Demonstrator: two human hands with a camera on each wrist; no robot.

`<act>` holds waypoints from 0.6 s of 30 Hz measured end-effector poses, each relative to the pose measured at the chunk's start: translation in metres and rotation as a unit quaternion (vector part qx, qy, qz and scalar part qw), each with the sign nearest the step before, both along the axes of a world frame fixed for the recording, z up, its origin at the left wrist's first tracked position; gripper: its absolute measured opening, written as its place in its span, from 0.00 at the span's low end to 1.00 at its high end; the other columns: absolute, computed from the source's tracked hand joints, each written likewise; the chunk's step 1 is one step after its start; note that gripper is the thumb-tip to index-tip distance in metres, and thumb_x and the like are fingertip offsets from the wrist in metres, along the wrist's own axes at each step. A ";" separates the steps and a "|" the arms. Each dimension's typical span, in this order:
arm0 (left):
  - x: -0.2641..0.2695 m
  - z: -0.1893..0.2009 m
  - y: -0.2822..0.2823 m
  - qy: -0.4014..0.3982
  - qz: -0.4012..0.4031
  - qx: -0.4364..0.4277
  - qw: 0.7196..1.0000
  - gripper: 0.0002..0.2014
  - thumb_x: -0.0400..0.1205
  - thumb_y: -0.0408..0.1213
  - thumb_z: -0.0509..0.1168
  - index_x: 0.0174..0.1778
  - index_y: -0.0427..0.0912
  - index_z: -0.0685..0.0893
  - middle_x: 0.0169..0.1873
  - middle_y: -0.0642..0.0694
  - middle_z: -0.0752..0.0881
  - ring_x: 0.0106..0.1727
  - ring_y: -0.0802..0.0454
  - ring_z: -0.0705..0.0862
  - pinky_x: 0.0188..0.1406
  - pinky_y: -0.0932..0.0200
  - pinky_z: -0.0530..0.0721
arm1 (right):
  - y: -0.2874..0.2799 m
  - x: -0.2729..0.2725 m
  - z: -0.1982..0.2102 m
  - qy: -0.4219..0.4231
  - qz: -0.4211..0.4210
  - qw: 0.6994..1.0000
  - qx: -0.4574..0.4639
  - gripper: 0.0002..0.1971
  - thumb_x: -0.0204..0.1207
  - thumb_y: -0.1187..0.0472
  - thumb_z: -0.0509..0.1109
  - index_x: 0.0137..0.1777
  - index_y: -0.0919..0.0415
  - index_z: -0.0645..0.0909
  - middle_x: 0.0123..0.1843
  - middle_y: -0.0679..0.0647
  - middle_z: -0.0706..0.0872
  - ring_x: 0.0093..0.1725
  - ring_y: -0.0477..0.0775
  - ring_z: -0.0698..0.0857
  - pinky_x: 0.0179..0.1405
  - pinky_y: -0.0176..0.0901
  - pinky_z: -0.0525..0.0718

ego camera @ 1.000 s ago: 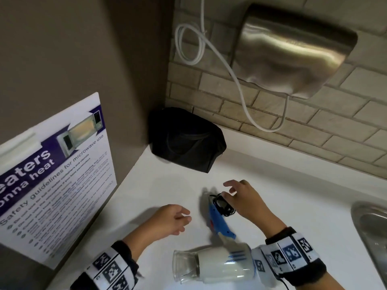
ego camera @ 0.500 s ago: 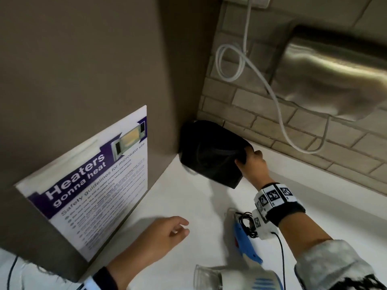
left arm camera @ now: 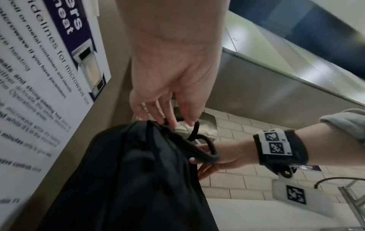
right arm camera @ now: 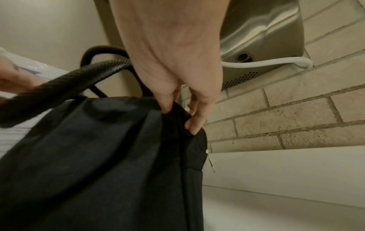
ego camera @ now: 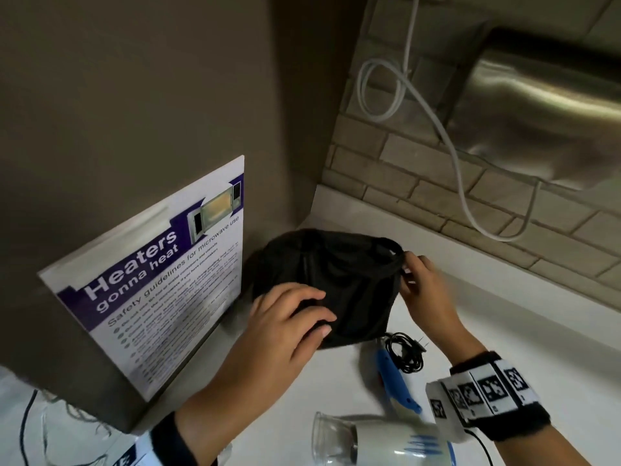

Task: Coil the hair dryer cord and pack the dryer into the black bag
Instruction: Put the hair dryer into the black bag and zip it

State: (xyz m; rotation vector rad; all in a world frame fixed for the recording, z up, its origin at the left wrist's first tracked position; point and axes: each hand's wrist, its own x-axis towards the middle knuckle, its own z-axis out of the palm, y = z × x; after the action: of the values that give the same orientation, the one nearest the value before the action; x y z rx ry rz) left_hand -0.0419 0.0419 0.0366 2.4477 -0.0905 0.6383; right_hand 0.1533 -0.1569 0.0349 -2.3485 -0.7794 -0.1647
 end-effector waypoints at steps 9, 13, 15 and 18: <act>-0.011 0.022 0.014 -0.009 0.065 0.063 0.996 0.13 0.79 0.49 0.65 0.59 0.65 0.83 0.67 0.64 0.78 0.66 0.55 0.71 0.61 0.52 0.70 | 0.000 -0.036 -0.003 0.120 0.157 0.980 0.033 0.11 0.79 0.72 0.65 0.48 0.53 0.79 0.54 0.52 0.78 0.55 0.48 0.83 0.55 0.38 0.84; -0.011 0.010 0.027 0.021 0.090 0.037 0.995 0.14 0.79 0.52 0.62 0.60 0.62 0.82 0.68 0.62 0.79 0.68 0.54 0.71 0.65 0.50 0.70 | -0.004 -0.031 -0.007 0.168 0.140 0.975 0.032 0.20 0.74 0.82 0.62 0.43 0.54 0.81 0.49 0.53 0.83 0.51 0.50 0.85 0.57 0.48 0.84; -0.012 0.002 0.030 0.037 0.085 0.013 0.996 0.16 0.80 0.56 0.58 0.61 0.59 0.82 0.68 0.62 0.79 0.67 0.55 0.73 0.65 0.46 0.74 | -0.006 -0.024 -0.010 0.202 0.098 0.973 0.047 0.23 0.72 0.82 0.57 0.40 0.53 0.84 0.46 0.52 0.87 0.50 0.56 0.86 0.60 0.58 0.83; -0.015 -0.004 0.031 0.071 0.064 -0.044 0.994 0.28 0.78 0.68 0.49 0.64 0.58 0.81 0.67 0.68 0.74 0.69 0.59 0.72 0.66 0.45 0.77 | -0.005 -0.018 -0.011 0.262 0.058 0.960 0.082 0.19 0.76 0.77 0.58 0.41 0.55 0.85 0.47 0.53 0.90 0.51 0.58 0.87 0.62 0.58 0.82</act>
State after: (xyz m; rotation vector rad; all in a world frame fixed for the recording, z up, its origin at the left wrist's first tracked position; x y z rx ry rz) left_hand -0.0567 0.0725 0.0322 2.4195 0.1486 0.5085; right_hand 0.1355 -0.1615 0.0239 -2.0417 -0.6061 0.4143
